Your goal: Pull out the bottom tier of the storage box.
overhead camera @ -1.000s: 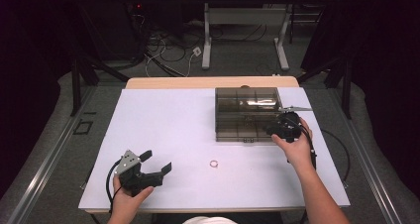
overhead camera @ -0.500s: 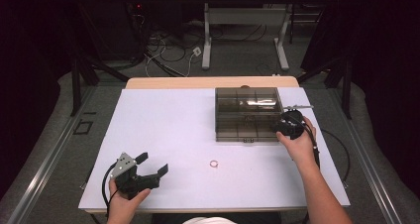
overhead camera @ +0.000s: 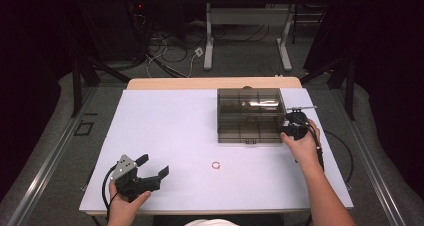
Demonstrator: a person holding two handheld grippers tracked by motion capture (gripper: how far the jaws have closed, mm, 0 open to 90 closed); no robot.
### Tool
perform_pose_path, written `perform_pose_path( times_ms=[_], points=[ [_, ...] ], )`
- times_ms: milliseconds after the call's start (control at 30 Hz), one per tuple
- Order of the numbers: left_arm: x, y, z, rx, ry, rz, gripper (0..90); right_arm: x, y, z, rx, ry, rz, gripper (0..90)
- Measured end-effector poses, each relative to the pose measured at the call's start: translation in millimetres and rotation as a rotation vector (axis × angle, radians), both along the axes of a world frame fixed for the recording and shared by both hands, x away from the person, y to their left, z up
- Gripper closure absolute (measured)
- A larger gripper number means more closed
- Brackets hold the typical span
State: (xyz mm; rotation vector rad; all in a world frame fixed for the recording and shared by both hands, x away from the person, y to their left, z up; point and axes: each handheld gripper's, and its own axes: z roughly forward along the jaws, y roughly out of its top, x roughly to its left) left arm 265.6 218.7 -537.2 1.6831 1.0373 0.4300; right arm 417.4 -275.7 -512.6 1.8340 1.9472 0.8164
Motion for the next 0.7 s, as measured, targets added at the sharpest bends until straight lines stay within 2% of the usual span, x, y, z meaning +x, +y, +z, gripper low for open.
perform_pose_path(
  times_ms=[300, 700],
  points=[
    [-1.4, 1.3, 0.0, 0.003, 0.001, 0.003, 8.5, 3.2, 1.7, -7.8, -0.039, 0.014, -0.018, 75.2],
    [-2.7, 2.3, -0.3, 0.002, 0.005, 0.008, 8.5, 8.3, 2.0, -18.6, -0.034, 0.053, -0.029, 78.8]
  ],
)
